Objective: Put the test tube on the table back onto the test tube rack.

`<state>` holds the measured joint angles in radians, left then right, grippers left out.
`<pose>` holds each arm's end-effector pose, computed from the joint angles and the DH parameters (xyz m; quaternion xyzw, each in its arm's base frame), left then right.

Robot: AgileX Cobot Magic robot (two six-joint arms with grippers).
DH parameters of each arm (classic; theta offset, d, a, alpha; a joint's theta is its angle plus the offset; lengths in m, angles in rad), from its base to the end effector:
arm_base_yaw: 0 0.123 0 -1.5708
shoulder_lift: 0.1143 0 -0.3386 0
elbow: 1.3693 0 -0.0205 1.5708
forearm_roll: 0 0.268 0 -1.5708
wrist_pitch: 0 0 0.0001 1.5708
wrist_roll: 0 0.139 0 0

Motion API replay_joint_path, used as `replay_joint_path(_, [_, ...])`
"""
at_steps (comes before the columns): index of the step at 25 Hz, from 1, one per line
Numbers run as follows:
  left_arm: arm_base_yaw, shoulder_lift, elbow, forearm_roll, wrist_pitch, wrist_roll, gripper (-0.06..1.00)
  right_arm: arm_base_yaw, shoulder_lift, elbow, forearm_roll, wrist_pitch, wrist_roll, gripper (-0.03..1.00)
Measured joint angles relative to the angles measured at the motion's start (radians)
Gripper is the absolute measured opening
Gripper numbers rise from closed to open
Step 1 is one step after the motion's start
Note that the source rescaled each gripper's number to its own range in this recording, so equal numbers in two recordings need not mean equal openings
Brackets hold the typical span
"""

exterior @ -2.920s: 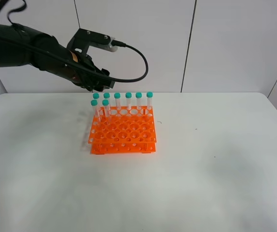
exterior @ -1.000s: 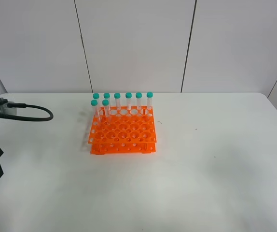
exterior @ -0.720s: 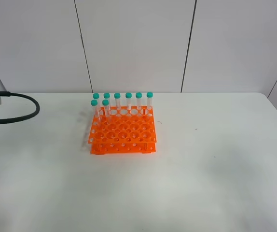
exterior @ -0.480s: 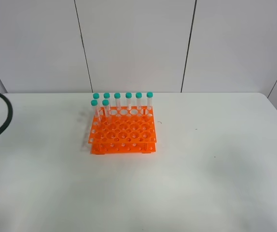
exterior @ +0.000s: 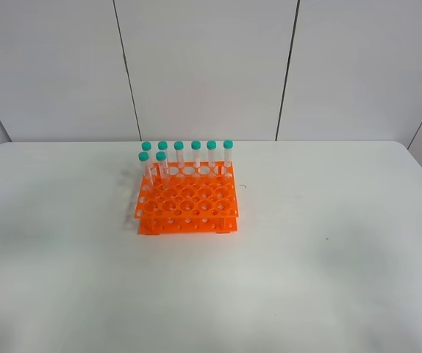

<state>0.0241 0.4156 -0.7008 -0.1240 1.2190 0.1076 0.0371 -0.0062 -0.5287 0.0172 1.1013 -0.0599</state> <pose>0.0420 -0.0151 0.3075 0.0396 0.9325 -0.0386 0.3569 -0.0076 0.0019 0.2682 -0.0421 0.8536 0.0027 0.5191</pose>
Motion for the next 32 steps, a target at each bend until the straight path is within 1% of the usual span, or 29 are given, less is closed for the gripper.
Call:
replay_joint_path(5, [0.000,-0.105,0.051,0.000,0.001,0.001,0.62,0.000,0.000,0.000,0.000,0.000,0.000,1.00])
replay_joint_path(8, [0.000,-0.156,0.092,0.000,0.000,0.034,0.62,0.000,0.000,0.000,0.000,0.000,0.000,1.00])
replay_joint_path(13, [0.000,-0.211,0.162,0.000,-0.055,0.054,0.62,0.000,0.000,0.000,0.000,0.000,0.000,1.00])
replay_joint_path(17, [0.000,-0.214,0.167,0.000,-0.079,0.057,0.62,0.000,0.000,0.000,0.000,0.000,0.000,1.00])
replay_joint_path(24, [0.000,-0.221,0.167,0.000,-0.082,0.062,0.62,0.000,0.000,0.000,0.000,0.000,0.000,1.00])
replay_joint_path(32, [0.000,-0.347,0.170,0.000,-0.087,0.062,0.62,0.000,0.000,0.000,0.000,0.000,0.000,1.00])
